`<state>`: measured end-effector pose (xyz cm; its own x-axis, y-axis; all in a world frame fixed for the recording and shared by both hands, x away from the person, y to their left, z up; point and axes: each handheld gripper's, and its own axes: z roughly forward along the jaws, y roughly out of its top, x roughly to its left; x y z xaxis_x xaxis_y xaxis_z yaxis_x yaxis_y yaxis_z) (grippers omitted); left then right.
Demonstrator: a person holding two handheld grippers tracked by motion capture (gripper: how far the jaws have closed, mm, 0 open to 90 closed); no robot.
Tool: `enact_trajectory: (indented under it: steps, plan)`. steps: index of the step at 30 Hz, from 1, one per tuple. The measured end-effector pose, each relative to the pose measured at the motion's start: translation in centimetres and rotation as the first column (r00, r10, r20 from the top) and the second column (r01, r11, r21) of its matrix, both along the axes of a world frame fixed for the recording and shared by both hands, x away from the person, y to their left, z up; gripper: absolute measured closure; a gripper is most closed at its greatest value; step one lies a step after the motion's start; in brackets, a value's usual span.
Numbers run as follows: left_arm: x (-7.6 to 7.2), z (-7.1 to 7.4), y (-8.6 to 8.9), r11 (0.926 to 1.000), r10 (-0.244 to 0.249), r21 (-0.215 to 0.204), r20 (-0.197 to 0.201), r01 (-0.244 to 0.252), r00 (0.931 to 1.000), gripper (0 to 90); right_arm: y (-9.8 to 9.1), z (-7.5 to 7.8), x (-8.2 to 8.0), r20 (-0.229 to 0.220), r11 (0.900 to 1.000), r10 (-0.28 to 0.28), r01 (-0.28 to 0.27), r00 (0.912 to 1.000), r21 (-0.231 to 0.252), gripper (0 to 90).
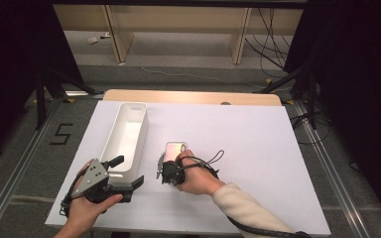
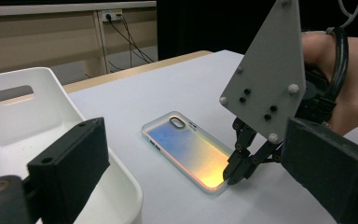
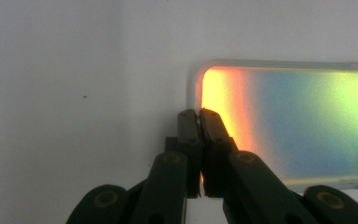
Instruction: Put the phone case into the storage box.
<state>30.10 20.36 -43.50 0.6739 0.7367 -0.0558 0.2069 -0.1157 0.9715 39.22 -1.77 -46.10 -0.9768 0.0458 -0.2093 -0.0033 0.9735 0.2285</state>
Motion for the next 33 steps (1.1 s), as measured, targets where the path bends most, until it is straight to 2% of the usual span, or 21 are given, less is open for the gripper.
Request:
enact_trajectory:
  steps: [3,5,6,7,8,10,11,12,13,16,21,24,25,27,29,33]
  plan:
    - [0.0,0.0,0.0,1.0,0.002,0.0,-0.001,-0.002,1.0,6.8,-0.3,-0.1,-0.1,0.011,0.9997,0.012,-0.012,0.9999,0.02,89.1]
    - [0.0,0.0,0.0,1.0,0.002,0.001,-0.002,-0.002,1.0,6.7,-0.5,-0.1,-0.4,0.013,0.9992,-0.01,0.009,0.9999,0.039,89.3]
    - [0.0,0.0,0.0,1.0,0.002,0.0,-0.002,-0.002,1.0,6.8,-0.6,-0.1,-0.3,0.018,0.999,0.012,-0.013,0.9998,0.043,89.3]
    - [0.0,0.0,0.0,1.0,0.002,0.002,-0.001,-0.002,1.0,6.8,-0.8,-0.1,-0.4,0.022,0.9987,-0.001,0.0,0.9998,0.05,89.4]
    - [0.0,0.0,0.0,1.0,0.002,0.002,-0.001,-0.002,1.0,6.7,-0.8,-0.2,-0.6,0.0,0.9965,-0.025,0.025,0.9997,0.08,89.4]
    - [0.0,0.0,0.0,1.0,0.002,0.001,-0.003,-0.002,1.0,6.8,-1.2,-0.1,-0.4,0.022,0.9958,0.001,-0.003,0.9998,0.092,89.5]
    - [0.0,0.0,0.0,1.0,0.002,0.001,-0.003,-0.002,1.0,6.8,-1.3,-0.2,-0.6,0.011,0.9936,-0.023,0.022,0.9997,0.111,89.5]
    - [0.0,0.0,0.0,1.0,0.002,0.001,-0.003,-0.002,1.0,6.7,-1.4,-0.2,-0.5,0.026,0.9931,-0.011,0.008,0.9996,0.117,89.6]
    - [0.0,0.0,0.0,1.0,0.003,0.001,-0.003,-0.003,1.0,6.7,-1.6,-0.2,-0.6,0.015,0.9919,-0.018,0.016,0.9997,0.126,89.6]
    - [0.0,-0.1,0.0,1.0,0.003,0.002,-0.003,-0.003,1.0,6.7,-2.1,-0.3,-0.7,0.028,0.9876,-0.023,0.019,0.9994,0.156,89.6]
    - [0.0,0.0,0.0,1.0,0.004,0.003,-0.003,-0.004,1.0,6.8,-2.8,0.1,-0.9,0.028,0.9787,-0.024,0.018,0.9993,0.205,89.7]
    - [0.0,0.0,0.0,1.0,0.004,0.002,-0.002,-0.004,1.0,6.9,-3.2,0.7,-1.0,0.025,0.9698,-0.035,0.028,0.9991,0.242,89.7]
    - [0.0,0.0,0.0,1.0,0.005,0.003,-0.002,-0.005,1.0,6.8,-3.4,0.8,-0.9,0.028,0.9659,-0.024,0.016,0.9993,0.258,89.7]
    - [0.0,-0.1,-0.1,1.0,0.005,0.002,-0.003,-0.005,1.0,6.8,-3.7,1.3,-1.1,0.043,0.9635,-0.022,0.009,0.9988,0.267,89.7]
    - [0.0,-0.1,-0.1,1.0,0.005,0.001,-0.004,-0.005,1.0,6.9,-4.0,1.7,-1.3,0.044,0.9575,-0.029,0.015,0.9986,0.288,89.8]
    - [0.1,-0.1,0.0,1.0,0.008,0.003,-0.004,-0.008,1.0,6.9,-4.7,2.4,-1.7,0.085,0.9448,-0.041,0.011,0.9955,0.327,89.8]
